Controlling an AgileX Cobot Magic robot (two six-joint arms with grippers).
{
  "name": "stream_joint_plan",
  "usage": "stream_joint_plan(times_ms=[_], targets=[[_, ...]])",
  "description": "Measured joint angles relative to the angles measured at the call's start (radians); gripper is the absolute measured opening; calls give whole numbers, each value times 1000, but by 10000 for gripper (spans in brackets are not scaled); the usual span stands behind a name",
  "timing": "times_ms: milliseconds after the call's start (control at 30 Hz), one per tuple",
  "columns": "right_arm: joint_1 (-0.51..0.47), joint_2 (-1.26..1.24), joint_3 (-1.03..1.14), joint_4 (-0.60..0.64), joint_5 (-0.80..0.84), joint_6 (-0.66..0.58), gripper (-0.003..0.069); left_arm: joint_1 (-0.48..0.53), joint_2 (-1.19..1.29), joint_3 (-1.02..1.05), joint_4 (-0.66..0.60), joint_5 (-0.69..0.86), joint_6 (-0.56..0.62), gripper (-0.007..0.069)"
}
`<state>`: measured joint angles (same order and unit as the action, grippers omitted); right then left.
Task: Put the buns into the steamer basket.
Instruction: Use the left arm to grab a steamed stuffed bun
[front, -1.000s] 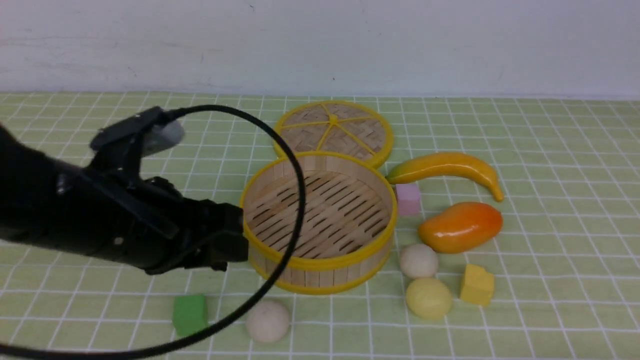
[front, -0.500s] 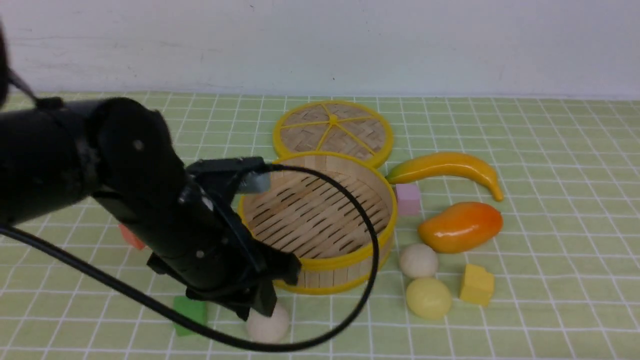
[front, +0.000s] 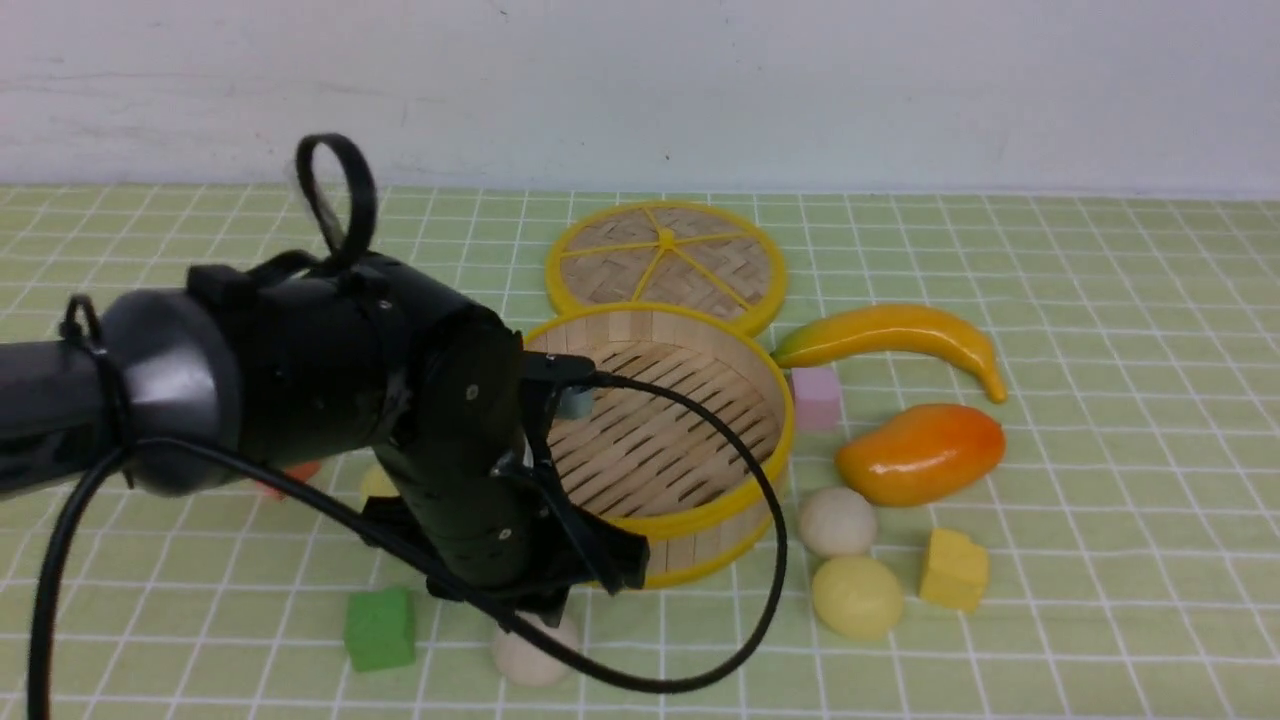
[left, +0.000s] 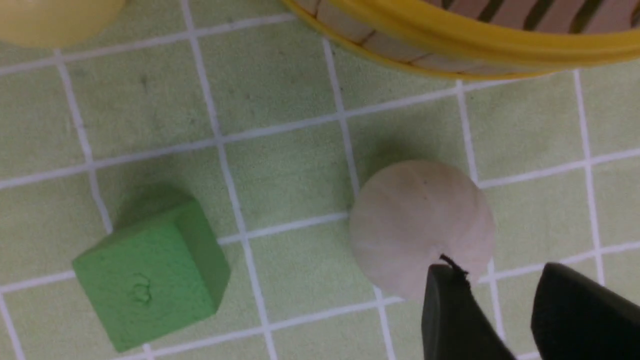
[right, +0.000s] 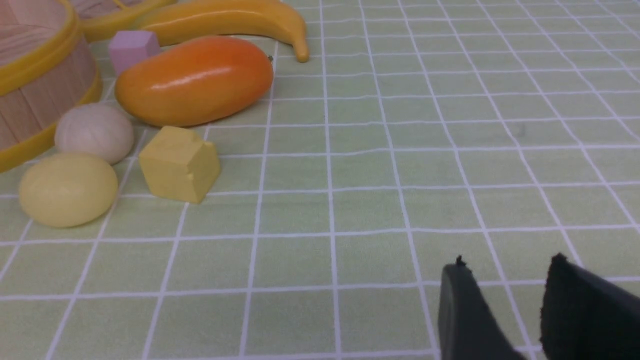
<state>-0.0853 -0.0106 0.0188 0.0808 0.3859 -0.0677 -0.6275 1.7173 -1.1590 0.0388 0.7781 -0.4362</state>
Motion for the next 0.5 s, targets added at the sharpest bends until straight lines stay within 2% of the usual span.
stream_joint_plan(times_ms=[333, 500], targets=[[0, 0, 0, 0, 0, 0, 241, 0, 81, -1, 22, -52, -3, 234], [0, 0, 0, 0, 0, 0, 241, 0, 81, -2, 23, -40, 6, 168]])
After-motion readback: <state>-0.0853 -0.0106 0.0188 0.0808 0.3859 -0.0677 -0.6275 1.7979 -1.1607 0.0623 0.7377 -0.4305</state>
